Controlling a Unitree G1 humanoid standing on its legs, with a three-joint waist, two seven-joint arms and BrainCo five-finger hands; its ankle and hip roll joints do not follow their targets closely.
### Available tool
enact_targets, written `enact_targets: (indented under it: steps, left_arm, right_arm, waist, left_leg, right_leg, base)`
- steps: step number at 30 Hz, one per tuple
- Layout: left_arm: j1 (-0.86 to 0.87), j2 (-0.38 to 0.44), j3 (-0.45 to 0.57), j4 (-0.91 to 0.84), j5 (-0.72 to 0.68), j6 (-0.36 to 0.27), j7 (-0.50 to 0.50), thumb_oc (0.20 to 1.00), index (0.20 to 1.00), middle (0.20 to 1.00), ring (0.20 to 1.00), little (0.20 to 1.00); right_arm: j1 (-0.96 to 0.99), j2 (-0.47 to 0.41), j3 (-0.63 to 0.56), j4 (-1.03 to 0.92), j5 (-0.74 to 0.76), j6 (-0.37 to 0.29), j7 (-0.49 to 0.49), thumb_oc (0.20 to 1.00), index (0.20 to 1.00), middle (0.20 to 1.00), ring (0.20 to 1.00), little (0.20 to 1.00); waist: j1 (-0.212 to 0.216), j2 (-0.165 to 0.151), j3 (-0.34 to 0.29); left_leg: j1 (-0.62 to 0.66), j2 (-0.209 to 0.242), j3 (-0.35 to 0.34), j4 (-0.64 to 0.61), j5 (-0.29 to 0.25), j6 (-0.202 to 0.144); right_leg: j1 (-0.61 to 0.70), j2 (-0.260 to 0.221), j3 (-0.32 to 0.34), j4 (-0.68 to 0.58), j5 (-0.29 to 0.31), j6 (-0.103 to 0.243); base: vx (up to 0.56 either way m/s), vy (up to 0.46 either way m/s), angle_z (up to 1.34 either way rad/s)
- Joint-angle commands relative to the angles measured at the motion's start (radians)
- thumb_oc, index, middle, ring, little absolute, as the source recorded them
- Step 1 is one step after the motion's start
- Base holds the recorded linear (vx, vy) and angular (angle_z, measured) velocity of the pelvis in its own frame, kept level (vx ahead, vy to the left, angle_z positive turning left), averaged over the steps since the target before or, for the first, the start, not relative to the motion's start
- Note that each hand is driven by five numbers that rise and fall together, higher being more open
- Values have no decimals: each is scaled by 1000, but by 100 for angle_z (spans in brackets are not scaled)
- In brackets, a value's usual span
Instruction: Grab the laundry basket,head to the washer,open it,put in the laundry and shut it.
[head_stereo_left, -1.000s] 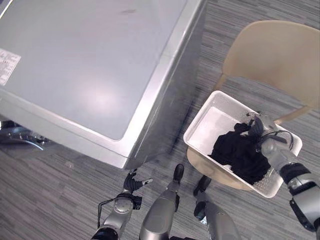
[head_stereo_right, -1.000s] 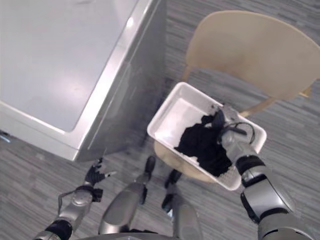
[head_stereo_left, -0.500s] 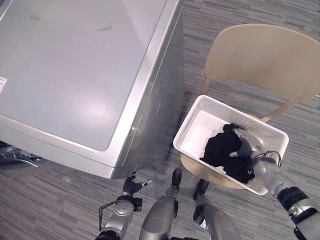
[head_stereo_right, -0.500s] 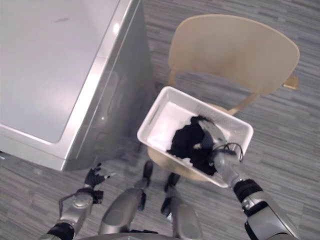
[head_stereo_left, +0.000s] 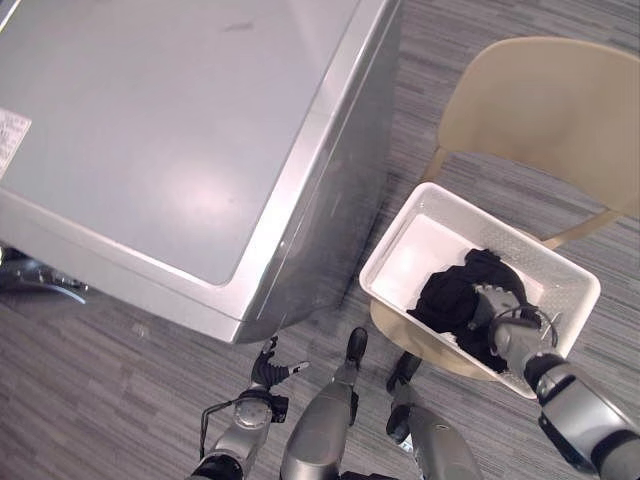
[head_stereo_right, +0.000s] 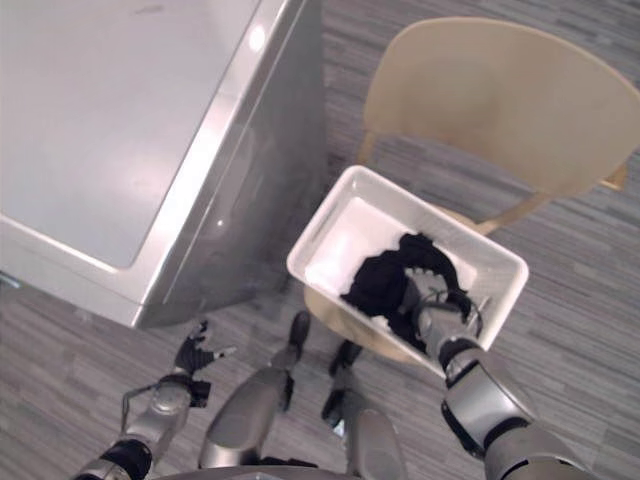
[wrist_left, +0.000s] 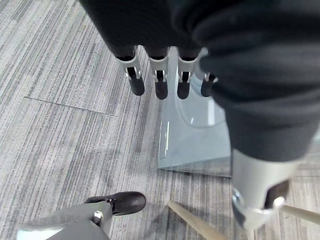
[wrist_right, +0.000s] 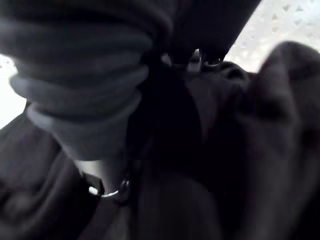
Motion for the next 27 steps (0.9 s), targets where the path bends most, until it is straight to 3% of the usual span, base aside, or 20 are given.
enact_targets:
  steps: [1,3,8,12,13,14,17,23,25,26,27]
  left_arm:
    - [-11,3,-14,15,-22,-12,-7,1000,1000,1000,1000,1000]
    - [-10,-2,5,25,-33,-6,-15,1000,1000,1000,1000,1000]
    - [10,3,39,9,-48,2,-21,1000,1000,1000,1000,1000]
    - [72,1,108,-40,-54,15,-32,1000,1000,1000,1000,1000]
    - [73,1,107,-40,-54,15,-32,1000,1000,1000,1000,1000]
    - [105,2,132,-53,-49,20,-38,1000,1000,1000,1000,1000]
    - [153,0,163,-72,-36,28,-55,1000,1000,1000,1000,1000]
    - [208,-9,203,-102,-28,35,-71,1000,1000,1000,1000,1000]
    - [194,-1,193,-117,-18,35,-65,1000,1000,1000,1000,1000]
    - [177,8,188,-139,-16,31,-61,1000,1000,1000,1000,1000]
    - [172,15,186,-154,-13,27,-60,1000,1000,1000,1000,1000]
  right_arm:
    - [82,1,-21,-46,209,-13,79,200,200,200,200,200]
    - [105,13,-96,-132,367,-40,81,200,200,200,200,200]
    - [145,22,-193,-305,523,-77,70,200,200,200,200,200]
    - [298,15,-309,-660,680,-152,97,200,200,200,200,200]
    - [299,15,-310,-661,680,-152,97,200,200,200,200,200]
    - [364,5,-345,-809,718,-179,133,200,200,200,200,200]
    - [443,-10,-380,-982,739,-197,185,200,200,200,200,200]
    - [573,-5,-441,-1228,758,-216,258,200,200,200,200,200]
    - [598,17,-444,-1265,774,-226,268,200,200,200,200,200]
    - [606,40,-441,-1279,785,-236,265,200,200,200,200,200]
    - [608,45,-440,-1280,786,-238,266,200,200,200,200,200]
  waist:
    - [16,11,1]
    - [4,2,-8]
    - [-16,-10,-31]
    - [-54,-29,-85]
    - [-54,-29,-87]
    - [-69,-39,-116]
    - [-83,-54,-162]
    - [-104,-54,-210]
    - [-111,-48,-197]
    - [-121,-37,-189]
    - [-120,-34,-188]
  left_leg:
    - [-58,26,-6,-23,28,-78]
    - [-47,27,6,-26,22,-76]
    - [-13,28,23,-27,4,-70]
    - [62,25,52,-18,-40,-54]
    - [59,25,51,-19,-38,-54]
    - [98,21,63,-14,-60,-46]
    - [150,18,80,0,-96,-29]
    - [206,15,102,13,-127,-8]
    - [204,20,93,21,-121,-3]
    - [185,24,78,37,-107,0]
    - [174,25,73,44,-99,0]
  right_leg:
    - [-50,-49,44,156,-182,71]
    - [-40,-48,53,149,-181,73]
    - [-8,-48,67,142,-182,75]
    - [71,-58,80,124,-186,86]
    - [69,-58,79,122,-183,87]
    - [105,-63,86,116,-188,94]
    - [153,-72,104,111,-192,103]
    - [172,-91,129,156,-195,123]
    - [157,-94,168,221,-206,124]
    - [138,-75,237,306,-232,125]
    - [141,-68,263,360,-259,123]
  base:
    - [0,0,0]
    - [5,18,-1]
    - [31,39,-8]
    - [76,66,-13]
    - [149,117,-13]
    - [119,93,-13]
    - [124,103,-24]
    - [37,84,-22]
    - [-197,20,-15]
    - [-262,-5,13]
    - [-362,-30,15]
